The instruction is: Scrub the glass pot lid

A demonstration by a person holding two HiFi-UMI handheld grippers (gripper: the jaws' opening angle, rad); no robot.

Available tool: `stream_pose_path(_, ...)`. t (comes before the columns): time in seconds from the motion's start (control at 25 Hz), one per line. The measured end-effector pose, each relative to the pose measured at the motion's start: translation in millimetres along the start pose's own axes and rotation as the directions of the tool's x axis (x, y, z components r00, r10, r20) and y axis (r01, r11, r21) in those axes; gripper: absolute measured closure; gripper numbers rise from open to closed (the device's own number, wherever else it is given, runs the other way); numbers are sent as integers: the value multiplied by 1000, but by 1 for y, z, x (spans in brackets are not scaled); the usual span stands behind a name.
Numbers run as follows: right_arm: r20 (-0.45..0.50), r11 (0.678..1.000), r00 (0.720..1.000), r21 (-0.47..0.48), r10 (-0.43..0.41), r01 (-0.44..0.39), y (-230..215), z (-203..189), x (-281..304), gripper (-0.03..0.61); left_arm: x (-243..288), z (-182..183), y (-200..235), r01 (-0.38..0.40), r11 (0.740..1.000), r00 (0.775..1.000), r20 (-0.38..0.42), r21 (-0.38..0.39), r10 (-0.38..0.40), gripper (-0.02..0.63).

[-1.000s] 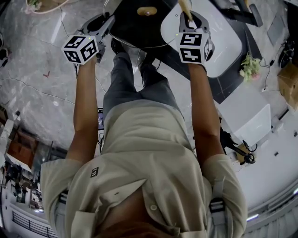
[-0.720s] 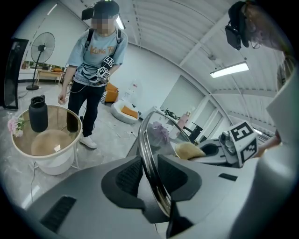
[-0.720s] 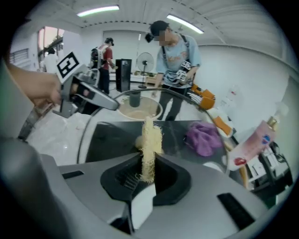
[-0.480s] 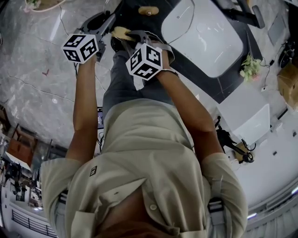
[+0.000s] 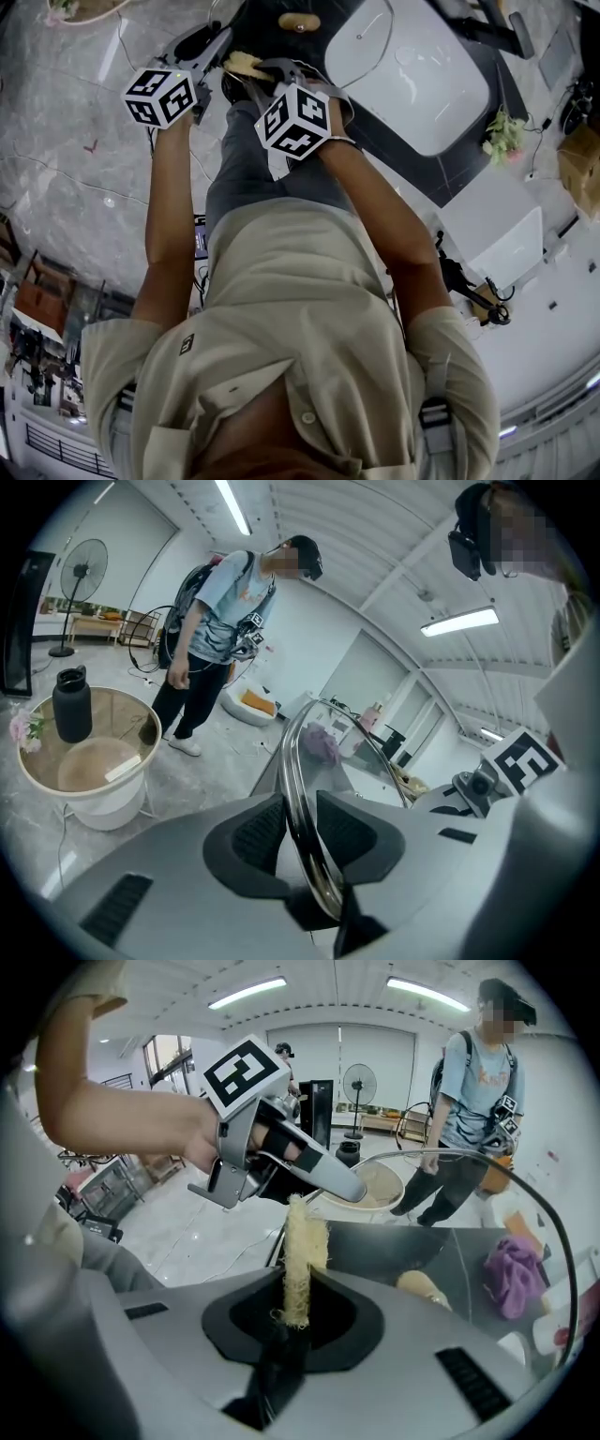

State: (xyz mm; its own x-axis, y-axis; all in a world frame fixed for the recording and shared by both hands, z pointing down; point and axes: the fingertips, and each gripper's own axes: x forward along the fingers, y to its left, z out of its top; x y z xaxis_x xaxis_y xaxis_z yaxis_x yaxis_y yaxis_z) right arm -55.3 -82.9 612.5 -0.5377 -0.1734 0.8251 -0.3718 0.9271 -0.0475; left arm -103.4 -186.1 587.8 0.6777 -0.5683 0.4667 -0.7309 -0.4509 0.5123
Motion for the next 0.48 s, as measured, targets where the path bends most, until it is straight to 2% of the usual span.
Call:
stream_pose_path(0.24,16,999,1000,42,-14,14,-18,-1,-7,526,0,1,0,7,1000,1000,-4,5,-7,503)
stream_pose_path(0.36,5,991,996,108,-85,84,-56,-12,-18,526,2,-1,0,6,1000,1000,-10,5,-6,503)
stream_pose_path(0.48,-5,962,981,197,-192,189,-110,-27,-41,526,2,-3,0,5,1000,1000,-16,1,-5,503)
